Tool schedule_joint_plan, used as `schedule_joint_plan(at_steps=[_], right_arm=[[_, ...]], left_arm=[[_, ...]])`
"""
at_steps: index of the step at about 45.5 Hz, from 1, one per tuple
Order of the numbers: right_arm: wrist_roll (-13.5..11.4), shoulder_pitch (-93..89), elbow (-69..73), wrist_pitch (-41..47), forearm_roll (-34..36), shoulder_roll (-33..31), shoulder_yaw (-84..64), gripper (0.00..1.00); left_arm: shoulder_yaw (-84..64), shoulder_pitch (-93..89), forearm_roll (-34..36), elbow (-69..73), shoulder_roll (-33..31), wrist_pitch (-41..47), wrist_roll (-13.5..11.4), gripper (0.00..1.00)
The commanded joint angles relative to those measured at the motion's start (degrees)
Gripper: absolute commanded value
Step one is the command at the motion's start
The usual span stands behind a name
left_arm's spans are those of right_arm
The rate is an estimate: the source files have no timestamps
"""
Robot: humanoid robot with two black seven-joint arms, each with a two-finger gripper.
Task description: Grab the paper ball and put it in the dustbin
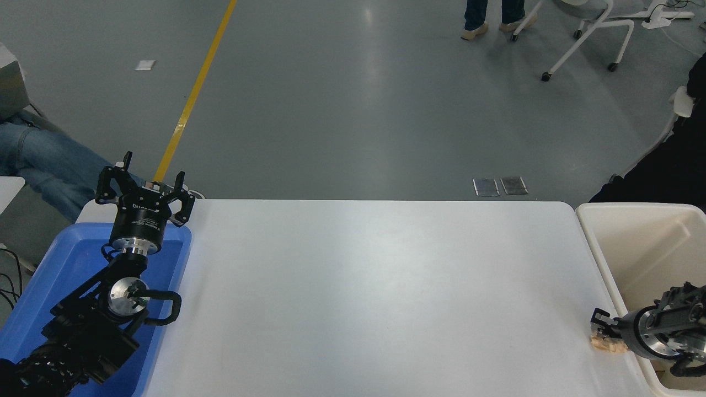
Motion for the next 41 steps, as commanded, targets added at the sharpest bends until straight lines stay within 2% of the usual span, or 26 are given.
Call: schedule_joint_plan(at_steps=[1,10,16,25,32,41], right_arm=[[0.18,14.28,9.69,0.41,-2.36,-1.61,-3.43,0.00],[0.26,27.64,15.23,2.43,-4.13,-1.61,-8.09,0.00],[0.26,36.76,15.41,8.74,-4.13,-1.79,-8.71,0.00],[0.26,45.93,15.32,13.68,-4.21,-3.55,-8.80,0.00],[0.26,50.76,15.06,13.86,-8.17,-3.81,-10.38,0.00],[0.18,52.26,15.06,13.86,-8.52,-5.04,-10.91,0.00]], left_arm=[[0.03,0.00,0.00,0.00,0.00,0.00,-0.03,0.99],[0.03,0.00,0.00,0.00,0.00,0.00,-0.03,0.99],[0.03,0.00,0.00,0.00,0.00,0.00,0.06,0.99],[0.03,0.00,0.00,0.00,0.00,0.00,-0.03,0.99],[0.03,0.00,0.00,0.00,0.00,0.00,0.06,0.99],[0.03,0.00,0.00,0.09,0.00,0.00,-0.03,0.99]])
